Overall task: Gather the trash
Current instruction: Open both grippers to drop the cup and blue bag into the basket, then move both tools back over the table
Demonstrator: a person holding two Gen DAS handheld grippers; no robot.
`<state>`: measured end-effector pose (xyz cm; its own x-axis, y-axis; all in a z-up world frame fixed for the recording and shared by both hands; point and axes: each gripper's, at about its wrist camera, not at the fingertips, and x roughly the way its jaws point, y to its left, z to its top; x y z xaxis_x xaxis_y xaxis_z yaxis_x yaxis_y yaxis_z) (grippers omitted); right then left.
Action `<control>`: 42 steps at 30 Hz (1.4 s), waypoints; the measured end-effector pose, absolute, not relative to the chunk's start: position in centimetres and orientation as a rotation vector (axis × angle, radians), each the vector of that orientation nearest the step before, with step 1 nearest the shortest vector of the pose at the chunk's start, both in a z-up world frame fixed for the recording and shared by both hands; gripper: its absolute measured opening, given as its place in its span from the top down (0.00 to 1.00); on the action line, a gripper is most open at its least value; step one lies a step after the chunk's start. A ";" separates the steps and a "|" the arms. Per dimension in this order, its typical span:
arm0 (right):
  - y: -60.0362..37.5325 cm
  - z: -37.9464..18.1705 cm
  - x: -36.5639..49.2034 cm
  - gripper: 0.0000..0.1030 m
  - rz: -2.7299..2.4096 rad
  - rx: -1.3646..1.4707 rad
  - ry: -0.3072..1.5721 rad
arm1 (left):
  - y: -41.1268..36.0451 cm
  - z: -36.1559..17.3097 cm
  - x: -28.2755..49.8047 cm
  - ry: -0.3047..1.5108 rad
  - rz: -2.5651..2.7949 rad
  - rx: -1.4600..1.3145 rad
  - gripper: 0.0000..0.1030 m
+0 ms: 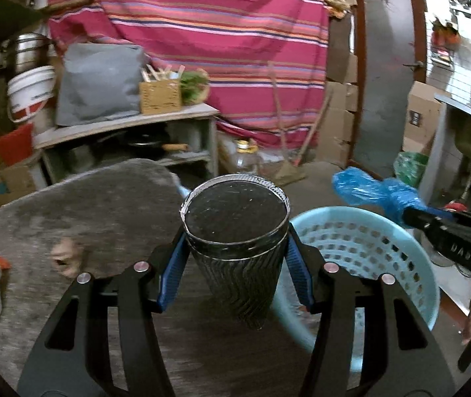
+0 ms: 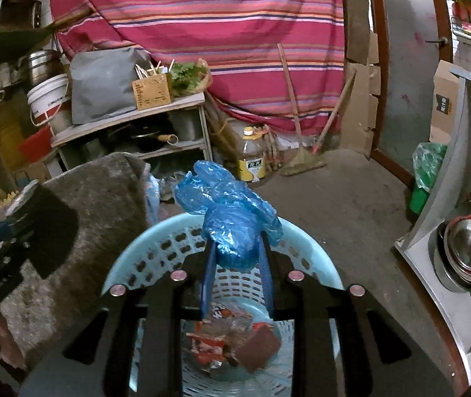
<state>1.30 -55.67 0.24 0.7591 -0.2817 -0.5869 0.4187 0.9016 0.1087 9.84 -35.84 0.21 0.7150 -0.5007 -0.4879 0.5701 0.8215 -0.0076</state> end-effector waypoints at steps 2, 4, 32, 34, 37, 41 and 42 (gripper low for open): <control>-56.1 0.0 1.1 0.76 -0.387 0.238 0.602 | -37.5 -0.3 9.6 0.508 -0.620 0.157 0.47; -56.5 -0.2 1.0 0.76 -0.392 0.236 0.607 | -38.8 -0.5 9.4 0.511 -0.639 0.165 0.47; -54.5 -1.5 3.1 0.17 -0.443 0.215 0.671 | -31.6 1.6 10.4 0.454 -0.484 0.125 0.06; -54.1 -1.2 3.2 0.17 -0.451 0.216 0.664 | -29.3 1.9 10.8 0.445 -0.447 0.126 0.06; -53.1 -0.6 3.5 0.13 -0.453 0.227 0.640 | -26.0 2.4 11.2 0.429 -0.402 0.121 0.06; -50.7 -0.1 4.6 0.10 -0.423 0.231 0.601 | -21.1 3.0 12.3 0.421 -0.326 0.115 0.06; -50.1 -0.1 5.0 0.09 -0.411 0.232 0.597 | -19.4 3.1 12.8 0.424 -0.299 0.103 0.05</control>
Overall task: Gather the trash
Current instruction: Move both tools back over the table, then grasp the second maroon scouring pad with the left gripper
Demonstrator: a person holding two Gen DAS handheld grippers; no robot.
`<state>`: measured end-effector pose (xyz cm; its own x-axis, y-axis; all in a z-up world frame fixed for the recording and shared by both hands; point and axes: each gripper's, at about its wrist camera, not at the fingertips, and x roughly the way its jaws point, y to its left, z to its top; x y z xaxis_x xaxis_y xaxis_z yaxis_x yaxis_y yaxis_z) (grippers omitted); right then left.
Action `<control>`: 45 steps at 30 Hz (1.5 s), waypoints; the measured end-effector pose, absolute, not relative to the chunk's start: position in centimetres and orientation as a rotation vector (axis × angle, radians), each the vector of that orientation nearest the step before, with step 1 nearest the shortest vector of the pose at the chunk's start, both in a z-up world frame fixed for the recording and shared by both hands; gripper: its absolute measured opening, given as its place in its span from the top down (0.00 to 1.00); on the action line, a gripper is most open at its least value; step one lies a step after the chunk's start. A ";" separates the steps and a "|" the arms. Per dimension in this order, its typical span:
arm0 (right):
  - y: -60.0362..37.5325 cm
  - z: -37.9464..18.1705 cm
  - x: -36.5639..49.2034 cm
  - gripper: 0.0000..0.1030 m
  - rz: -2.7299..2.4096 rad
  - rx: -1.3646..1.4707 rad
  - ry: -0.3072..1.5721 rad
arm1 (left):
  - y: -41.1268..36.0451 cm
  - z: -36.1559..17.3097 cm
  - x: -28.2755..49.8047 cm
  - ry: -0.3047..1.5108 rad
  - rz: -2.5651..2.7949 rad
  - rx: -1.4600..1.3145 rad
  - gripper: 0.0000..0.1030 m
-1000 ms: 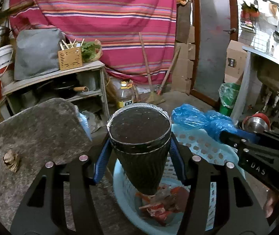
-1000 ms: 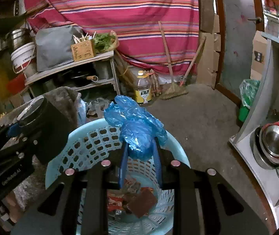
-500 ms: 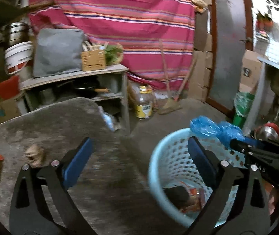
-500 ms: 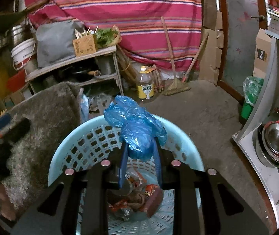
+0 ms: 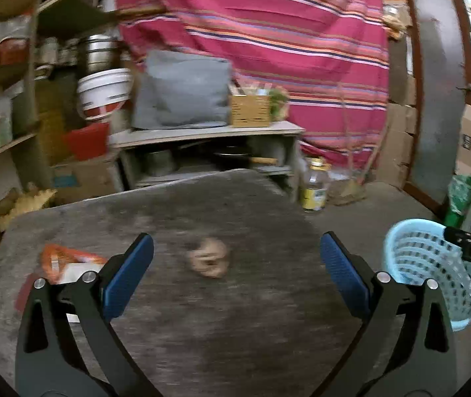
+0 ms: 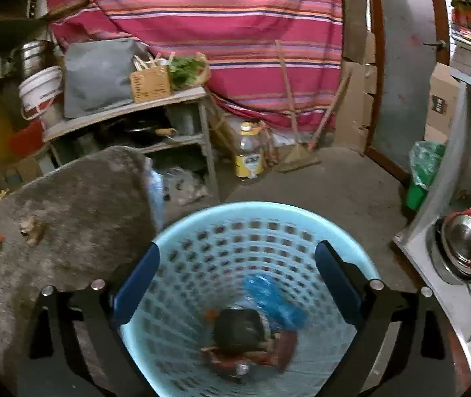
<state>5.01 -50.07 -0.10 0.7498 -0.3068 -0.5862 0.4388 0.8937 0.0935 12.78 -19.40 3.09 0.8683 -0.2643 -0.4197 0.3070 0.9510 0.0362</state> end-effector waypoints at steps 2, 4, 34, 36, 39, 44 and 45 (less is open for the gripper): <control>-48.2 -0.2 6.2 0.09 -0.377 0.232 0.591 | -16.5 2.9 13.7 0.431 -0.254 0.085 0.06; -46.3 -0.2 7.5 0.09 -0.353 0.213 0.592 | -13.9 2.7 14.8 0.441 -0.208 0.077 0.05; -25.9 -3.2 21.7 0.06 -0.112 0.038 0.715 | 7.8 -7.2 25.0 0.863 0.013 0.051 0.26; -25.7 -3.4 22.1 0.06 -0.111 0.027 0.726 | 7.9 -7.6 25.2 0.891 -0.007 0.039 0.31; -25.5 -3.6 22.6 0.06 -0.113 0.023 0.734 | 8.0 -7.4 25.0 0.878 -0.022 0.020 0.37; -25.3 -3.8 23.2 0.06 -0.099 0.023 0.745 | 8.5 -5.7 24.1 0.803 0.029 0.045 0.37; -25.1 -3.9 23.5 0.06 -0.095 0.018 0.750 | 8.7 -5.1 23.8 0.781 0.048 0.042 0.37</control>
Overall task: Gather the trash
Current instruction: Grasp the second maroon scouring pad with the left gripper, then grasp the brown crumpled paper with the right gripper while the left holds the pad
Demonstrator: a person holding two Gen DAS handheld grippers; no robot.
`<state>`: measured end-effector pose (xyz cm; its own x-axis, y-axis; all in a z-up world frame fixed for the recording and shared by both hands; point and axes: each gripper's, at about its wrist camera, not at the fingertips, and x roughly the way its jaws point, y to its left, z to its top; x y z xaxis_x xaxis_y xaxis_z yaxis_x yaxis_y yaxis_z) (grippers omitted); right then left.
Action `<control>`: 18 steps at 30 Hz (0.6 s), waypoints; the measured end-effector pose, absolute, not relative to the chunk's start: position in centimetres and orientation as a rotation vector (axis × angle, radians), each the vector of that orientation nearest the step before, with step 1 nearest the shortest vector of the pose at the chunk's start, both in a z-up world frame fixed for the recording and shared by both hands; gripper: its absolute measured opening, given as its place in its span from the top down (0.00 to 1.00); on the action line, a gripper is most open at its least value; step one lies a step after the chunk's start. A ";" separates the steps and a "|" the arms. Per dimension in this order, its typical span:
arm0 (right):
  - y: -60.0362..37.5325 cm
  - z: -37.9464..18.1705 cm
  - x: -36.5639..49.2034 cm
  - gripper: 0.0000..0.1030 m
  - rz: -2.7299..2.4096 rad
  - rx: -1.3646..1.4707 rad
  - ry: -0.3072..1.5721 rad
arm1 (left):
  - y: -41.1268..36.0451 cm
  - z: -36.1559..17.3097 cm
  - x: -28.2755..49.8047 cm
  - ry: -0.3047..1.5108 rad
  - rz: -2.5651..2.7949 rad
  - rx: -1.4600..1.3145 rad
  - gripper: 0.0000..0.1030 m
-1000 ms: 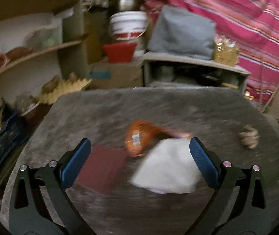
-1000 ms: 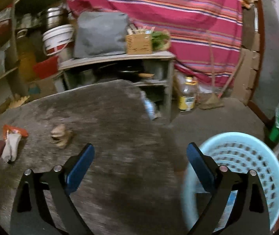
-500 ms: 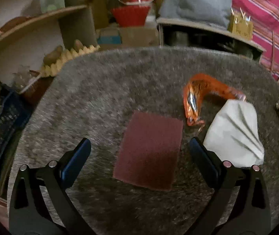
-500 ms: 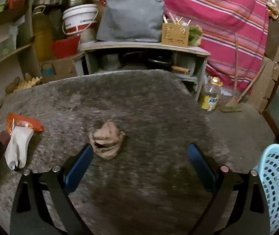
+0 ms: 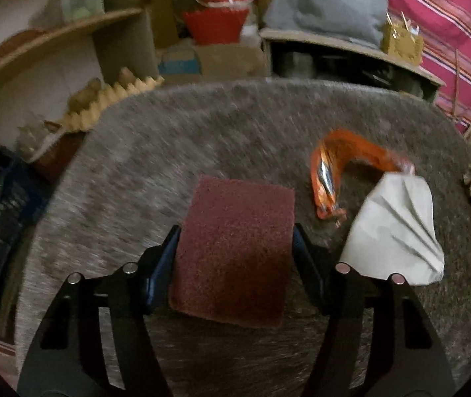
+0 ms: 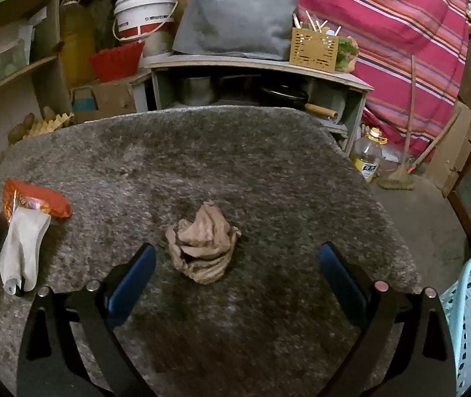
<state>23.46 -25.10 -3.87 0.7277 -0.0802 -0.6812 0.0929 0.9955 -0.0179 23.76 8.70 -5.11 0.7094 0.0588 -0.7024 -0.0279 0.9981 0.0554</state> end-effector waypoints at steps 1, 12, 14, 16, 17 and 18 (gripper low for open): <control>-25.0 -4.0 23.7 0.06 -0.094 0.012 0.752 | 8.9 -4.6 23.6 0.764 0.064 0.035 0.37; -24.1 -4.6 24.5 0.58 0.008 0.006 0.782 | 8.3 -0.4 22.5 0.589 0.123 -0.042 0.37; -24.1 -4.3 24.0 0.58 0.018 0.008 0.763 | 7.8 -0.3 22.5 0.586 0.121 -0.042 0.37; -24.3 -3.8 23.6 0.59 0.020 0.004 0.747 | 7.3 -0.3 22.5 0.587 0.123 -0.045 0.37; -24.4 -3.6 23.2 0.59 0.020 0.004 0.739 | 7.3 -0.3 22.5 0.587 0.123 -0.047 0.37; -24.7 -3.4 22.9 0.59 0.021 0.008 0.732 | 7.0 -0.2 22.5 0.587 0.122 -0.050 0.37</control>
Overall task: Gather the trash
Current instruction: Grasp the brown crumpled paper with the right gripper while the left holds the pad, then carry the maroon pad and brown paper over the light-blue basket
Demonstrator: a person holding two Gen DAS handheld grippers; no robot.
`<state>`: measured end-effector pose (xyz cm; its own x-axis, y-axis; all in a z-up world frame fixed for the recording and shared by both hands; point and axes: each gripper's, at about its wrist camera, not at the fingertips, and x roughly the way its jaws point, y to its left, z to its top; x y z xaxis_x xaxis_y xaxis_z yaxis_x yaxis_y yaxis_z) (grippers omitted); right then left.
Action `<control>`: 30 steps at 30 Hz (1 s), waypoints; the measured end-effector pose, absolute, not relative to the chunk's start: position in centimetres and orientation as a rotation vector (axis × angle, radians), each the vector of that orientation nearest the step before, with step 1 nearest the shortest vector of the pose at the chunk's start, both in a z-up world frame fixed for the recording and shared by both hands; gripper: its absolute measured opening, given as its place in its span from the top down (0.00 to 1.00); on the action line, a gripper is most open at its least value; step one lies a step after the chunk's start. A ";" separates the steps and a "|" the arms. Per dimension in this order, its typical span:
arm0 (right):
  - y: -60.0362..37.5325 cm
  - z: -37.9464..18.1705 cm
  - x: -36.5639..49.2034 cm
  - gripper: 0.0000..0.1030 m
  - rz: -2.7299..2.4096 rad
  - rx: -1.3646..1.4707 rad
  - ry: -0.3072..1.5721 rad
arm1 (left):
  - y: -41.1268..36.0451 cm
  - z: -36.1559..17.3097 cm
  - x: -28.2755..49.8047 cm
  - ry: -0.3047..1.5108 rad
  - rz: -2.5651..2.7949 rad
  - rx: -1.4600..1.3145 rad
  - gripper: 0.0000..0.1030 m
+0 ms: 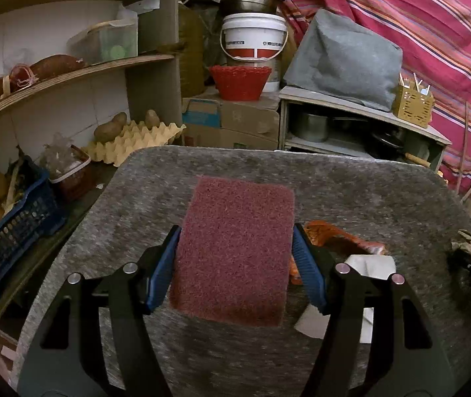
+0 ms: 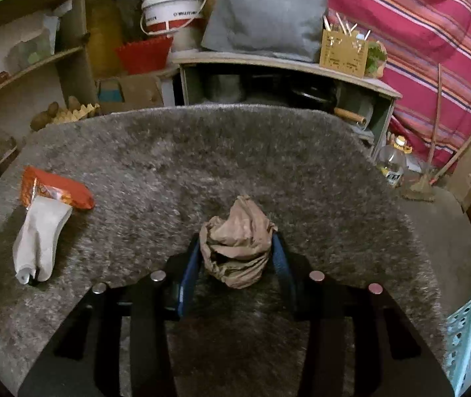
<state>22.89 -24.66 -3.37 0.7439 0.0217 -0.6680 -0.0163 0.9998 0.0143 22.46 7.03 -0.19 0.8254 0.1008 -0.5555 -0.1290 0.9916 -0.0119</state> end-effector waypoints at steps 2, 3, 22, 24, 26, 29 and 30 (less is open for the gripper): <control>-25.0 -3.0 22.3 0.59 0.026 0.016 0.720 | 6.5 0.0 22.2 0.580 0.123 -0.050 0.37; -25.2 -2.8 21.9 0.59 0.028 0.017 0.713 | 6.2 0.1 22.1 0.574 0.121 -0.050 0.37; -40.3 2.6 10.2 0.59 -0.205 0.062 0.598 | -12.9 4.7 14.5 0.445 -0.136 0.135 0.37; -41.9 2.5 9.0 0.59 -0.242 0.054 0.598 | -15.1 4.8 13.8 0.445 -0.186 0.116 0.37; -44.0 2.6 7.7 0.59 -0.279 0.062 0.596 | -17.9 4.8 13.1 0.449 -0.239 0.111 0.37; -47.1 2.7 5.8 0.59 -0.319 0.098 0.583 | -21.9 4.4 12.2 0.452 -0.294 0.132 0.37; -48.3 2.6 5.1 0.59 -0.333 0.112 0.578 | -23.5 4.2 11.8 0.455 -0.322 0.134 0.37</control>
